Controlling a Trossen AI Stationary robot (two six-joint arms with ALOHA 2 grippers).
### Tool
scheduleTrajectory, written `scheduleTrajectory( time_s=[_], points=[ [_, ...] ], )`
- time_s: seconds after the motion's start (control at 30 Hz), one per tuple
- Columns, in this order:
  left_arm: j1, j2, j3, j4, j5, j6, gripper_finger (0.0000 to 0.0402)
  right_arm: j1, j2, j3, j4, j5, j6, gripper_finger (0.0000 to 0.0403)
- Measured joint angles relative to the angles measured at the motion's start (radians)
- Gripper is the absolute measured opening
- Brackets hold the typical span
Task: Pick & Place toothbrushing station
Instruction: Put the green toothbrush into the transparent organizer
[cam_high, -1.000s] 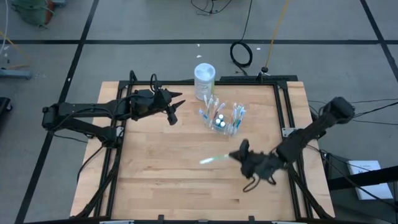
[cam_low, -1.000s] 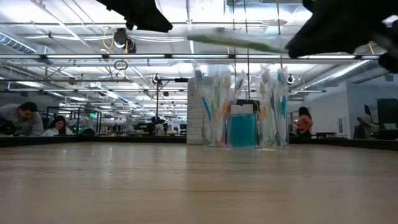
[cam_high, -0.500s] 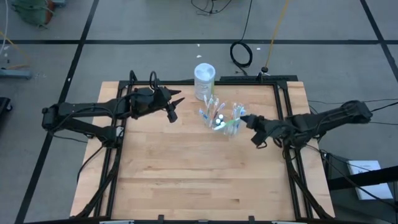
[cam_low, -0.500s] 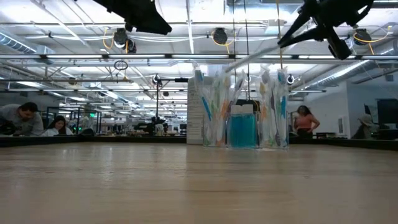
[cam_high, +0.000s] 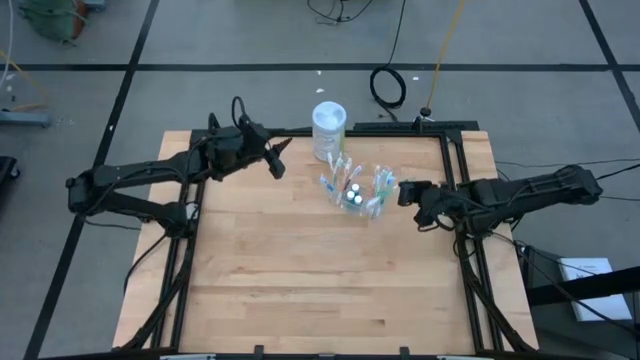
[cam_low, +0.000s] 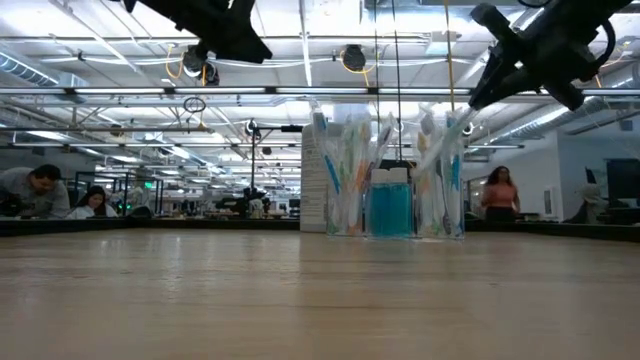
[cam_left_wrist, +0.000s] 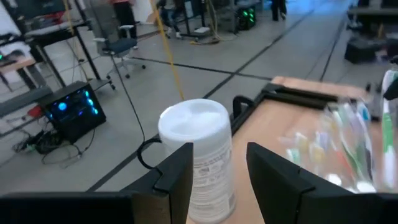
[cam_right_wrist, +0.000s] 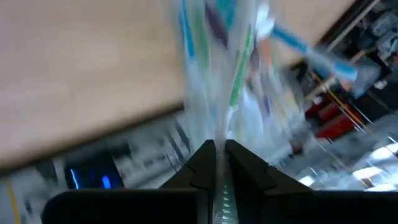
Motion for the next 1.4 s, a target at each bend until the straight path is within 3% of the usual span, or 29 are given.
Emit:
scheduleTrajectory(
  time_s=[0.07, 0.17, 0.33, 0.53, 0.7, 0.77, 0.87, 0.97, 1.1, 1.4],
  points=[
    [0.014, 0.000, 0.000, 0.008, 0.001, -0.025, 0.0152, -0.009, -0.020, 0.000, 0.001, 0.047, -0.050, 0.0022],
    [0.029, 0.000, 0.000, 0.010, 0.003, -0.033, 0.0152, -0.023, -0.044, 0.000, -0.055, 0.022, -0.041, 0.0022],
    [0.045, 0.000, 0.000, 0.009, 0.004, -0.039, 0.0152, -0.040, -0.063, 0.000, -0.100, -0.065, 0.005, 0.0022],
    [0.047, 0.000, 0.000, 0.008, 0.004, -0.040, 0.0152, -0.042, -0.013, -0.004, -0.062, -0.276, 0.091, 0.0022],
    [0.047, 0.000, 0.000, 0.005, 0.004, -0.039, 0.0152, -0.016, 0.057, -0.077, 0.107, -0.079, -0.157, 0.0022],
    [0.047, 0.000, 0.000, 0.002, 0.004, -0.037, 0.0152, -0.019, 0.072, -0.105, 0.225, -0.014, -0.181, 0.0022],
    [0.047, 0.000, 0.000, -0.002, 0.004, -0.023, 0.0152, -0.040, 0.092, -0.137, 0.390, -0.009, -0.100, 0.0022],
    [0.047, 0.000, 0.000, -0.002, 0.004, -0.012, 0.0152, -0.052, 0.099, -0.148, 0.480, -0.077, -0.022, 0.0023],
    [0.047, 0.000, 0.000, -0.003, 0.004, -0.012, 0.0152, -0.056, 0.125, -0.151, 0.498, -0.166, 0.106, 0.0035],
    [0.047, 0.000, 0.000, -0.024, 0.004, -0.005, 0.0152, -0.056, 0.213, -0.151, 0.502, -0.179, 0.278, 0.0087]
  ],
)
